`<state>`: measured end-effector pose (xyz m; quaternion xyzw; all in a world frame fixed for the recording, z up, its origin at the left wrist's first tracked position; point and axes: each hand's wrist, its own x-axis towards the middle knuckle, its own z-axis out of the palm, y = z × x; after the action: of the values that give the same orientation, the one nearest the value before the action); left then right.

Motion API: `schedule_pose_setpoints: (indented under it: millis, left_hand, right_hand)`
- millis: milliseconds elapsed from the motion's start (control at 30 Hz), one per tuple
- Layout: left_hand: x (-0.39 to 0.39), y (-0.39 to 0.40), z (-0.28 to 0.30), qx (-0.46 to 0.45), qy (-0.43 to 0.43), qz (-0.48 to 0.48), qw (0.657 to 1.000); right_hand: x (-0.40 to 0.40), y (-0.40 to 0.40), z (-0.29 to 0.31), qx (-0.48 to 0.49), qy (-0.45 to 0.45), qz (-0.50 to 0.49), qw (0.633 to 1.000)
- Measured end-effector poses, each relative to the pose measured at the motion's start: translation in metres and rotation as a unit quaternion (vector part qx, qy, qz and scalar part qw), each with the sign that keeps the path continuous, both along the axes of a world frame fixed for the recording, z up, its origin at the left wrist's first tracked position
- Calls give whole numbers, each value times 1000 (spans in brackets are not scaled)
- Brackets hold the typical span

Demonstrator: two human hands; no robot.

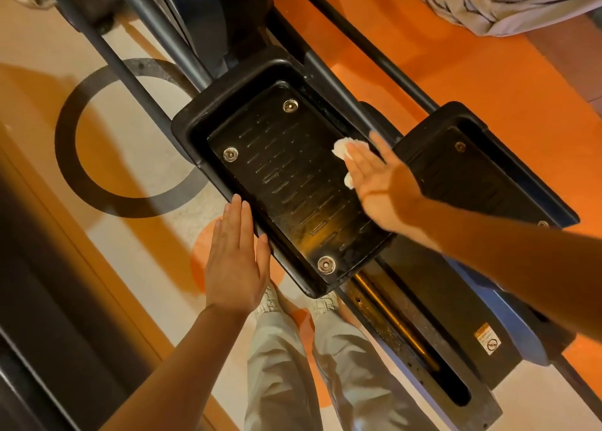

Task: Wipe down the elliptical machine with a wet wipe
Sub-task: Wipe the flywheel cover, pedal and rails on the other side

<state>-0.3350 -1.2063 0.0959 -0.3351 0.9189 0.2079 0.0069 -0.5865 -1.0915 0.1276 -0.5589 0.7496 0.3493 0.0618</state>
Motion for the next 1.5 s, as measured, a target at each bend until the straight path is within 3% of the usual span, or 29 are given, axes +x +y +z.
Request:
schedule_pose_setpoints:
  millis: [100,233,633,767,867,933,1167,1233,1367,1500]
  left_hand:
    - [1,0,-1,-1,2,-3,1000]
    - [1,1,-1,2,10,-1,1000]
    - [-3,0,1,-5,27,10,1000]
    - [-2,-2,3,1,28,4,1000]
    - [-2,-4,2,7,21,-4,1000]
    - [-1,-4,2,15,18,-6,1000]
    - [-3,-4,11,4,-6,-7,1000]
    - [-2,-6,11,6,-14,-14,1000]
    - [-2,-5,12,31,-10,-11,999]
    - [-2,-3,11,37,-10,-12,999]
  right_hand:
    - [-29,-22,7,74,64,141,985]
    - [-44,-50,9,117,108,178,971]
    - [-57,-155,-6,75,99,126,984]
    - [-61,-111,-10,37,79,153,984]
    - [-65,-46,-11,-101,-8,196,975]
    - [-58,-5,-6,-125,-21,201,971]
    - [-23,64,9,-19,-9,136,990]
    - [-16,73,7,-28,-23,104,994]
    - [8,96,-3,-134,-67,42,988]
    - [41,115,-6,-157,-84,-51,983]
